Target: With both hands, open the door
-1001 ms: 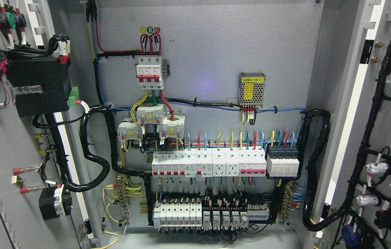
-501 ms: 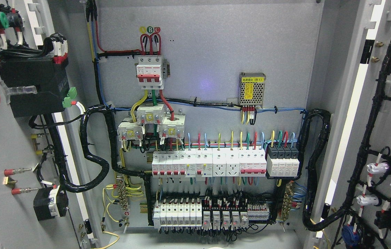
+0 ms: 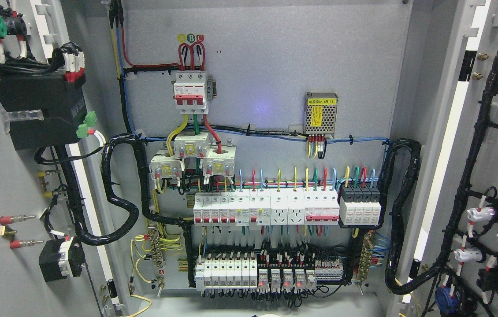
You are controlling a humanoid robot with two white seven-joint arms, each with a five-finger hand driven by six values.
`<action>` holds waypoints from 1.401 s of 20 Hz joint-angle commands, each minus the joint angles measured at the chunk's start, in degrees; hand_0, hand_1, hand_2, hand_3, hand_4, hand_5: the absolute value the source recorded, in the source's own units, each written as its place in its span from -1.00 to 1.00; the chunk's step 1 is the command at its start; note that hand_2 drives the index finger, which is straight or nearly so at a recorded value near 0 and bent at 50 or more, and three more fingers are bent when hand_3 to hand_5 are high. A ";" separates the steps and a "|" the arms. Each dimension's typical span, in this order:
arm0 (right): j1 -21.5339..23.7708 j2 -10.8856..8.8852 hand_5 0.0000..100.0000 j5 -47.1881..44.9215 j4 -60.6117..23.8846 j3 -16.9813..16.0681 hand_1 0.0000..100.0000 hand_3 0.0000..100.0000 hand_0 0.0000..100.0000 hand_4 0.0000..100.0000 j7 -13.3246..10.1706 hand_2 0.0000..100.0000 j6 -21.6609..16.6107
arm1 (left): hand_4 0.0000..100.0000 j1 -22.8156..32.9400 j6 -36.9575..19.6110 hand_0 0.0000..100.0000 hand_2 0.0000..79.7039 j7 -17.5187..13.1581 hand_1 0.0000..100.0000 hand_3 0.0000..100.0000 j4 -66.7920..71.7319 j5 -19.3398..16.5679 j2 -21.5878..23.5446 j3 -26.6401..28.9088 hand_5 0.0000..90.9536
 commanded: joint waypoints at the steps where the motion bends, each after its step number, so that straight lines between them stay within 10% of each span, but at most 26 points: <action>1: -0.08 0.07 -1.00 0.58 0.23 0.22 -0.72 -1.00 -0.88 -1.00 -0.15 -1.00 0.21 | -1.00 0.10 -0.04 -0.76 -1.00 -0.10 0.11 -1.00 -0.19 0.71 0.07 -0.03 -1.00; 21: 0.71 -1.42 -1.00 1.01 0.59 -2.59 -0.72 -1.00 -0.88 -1.00 0.11 -1.00 0.48 | -1.00 2.99 -0.04 -0.76 -1.00 -0.10 0.11 -1.00 -9.23 0.70 0.86 -1.52 -1.00; 28: 2.56 -5.02 -1.00 0.58 0.32 -4.87 -0.72 -1.00 -0.88 -1.00 0.38 -1.00 0.13 | -1.00 6.24 -2.65 -0.76 -1.00 -0.28 0.11 -1.00 -18.11 0.79 1.82 -6.78 -1.00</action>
